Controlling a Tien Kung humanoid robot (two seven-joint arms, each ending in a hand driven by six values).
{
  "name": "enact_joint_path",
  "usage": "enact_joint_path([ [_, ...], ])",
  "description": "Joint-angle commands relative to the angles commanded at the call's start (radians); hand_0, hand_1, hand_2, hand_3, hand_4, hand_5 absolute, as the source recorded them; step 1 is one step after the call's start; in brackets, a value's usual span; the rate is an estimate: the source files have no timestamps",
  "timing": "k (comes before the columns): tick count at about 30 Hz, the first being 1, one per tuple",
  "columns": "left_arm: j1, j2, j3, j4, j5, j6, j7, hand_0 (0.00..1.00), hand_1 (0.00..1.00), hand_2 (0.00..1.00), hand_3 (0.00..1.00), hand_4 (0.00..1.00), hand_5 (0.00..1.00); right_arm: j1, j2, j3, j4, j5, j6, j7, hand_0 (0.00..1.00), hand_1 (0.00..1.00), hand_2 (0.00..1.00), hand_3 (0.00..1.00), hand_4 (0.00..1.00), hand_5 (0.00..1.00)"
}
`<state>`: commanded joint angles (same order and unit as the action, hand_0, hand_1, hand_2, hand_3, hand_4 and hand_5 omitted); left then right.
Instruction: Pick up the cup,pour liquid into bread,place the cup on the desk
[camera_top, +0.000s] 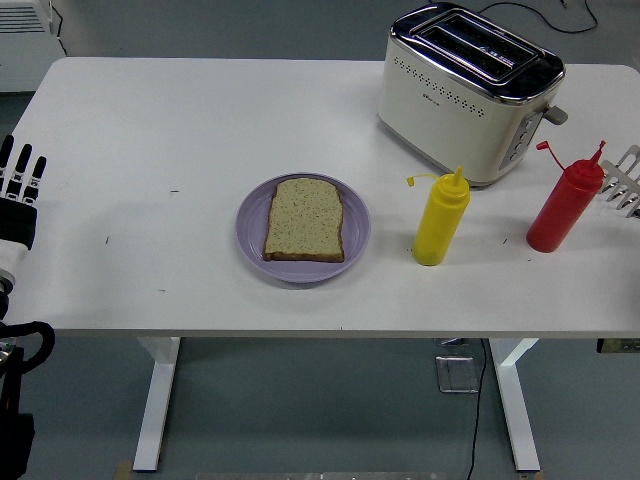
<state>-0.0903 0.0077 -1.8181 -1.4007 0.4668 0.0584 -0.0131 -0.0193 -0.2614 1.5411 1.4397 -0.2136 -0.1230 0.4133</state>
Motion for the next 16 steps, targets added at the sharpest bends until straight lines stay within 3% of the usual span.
enact_joint_path([
  [16,0.006,0.001,0.005,0.000,-0.001,0.000,0.000,0.788,0.736,0.735,0.694,0.546,0.998,-0.002,0.002,-0.010,-0.006,0.025,-0.008,-0.017,0.806,0.765,0.813,0.834,0.746,0.533],
])
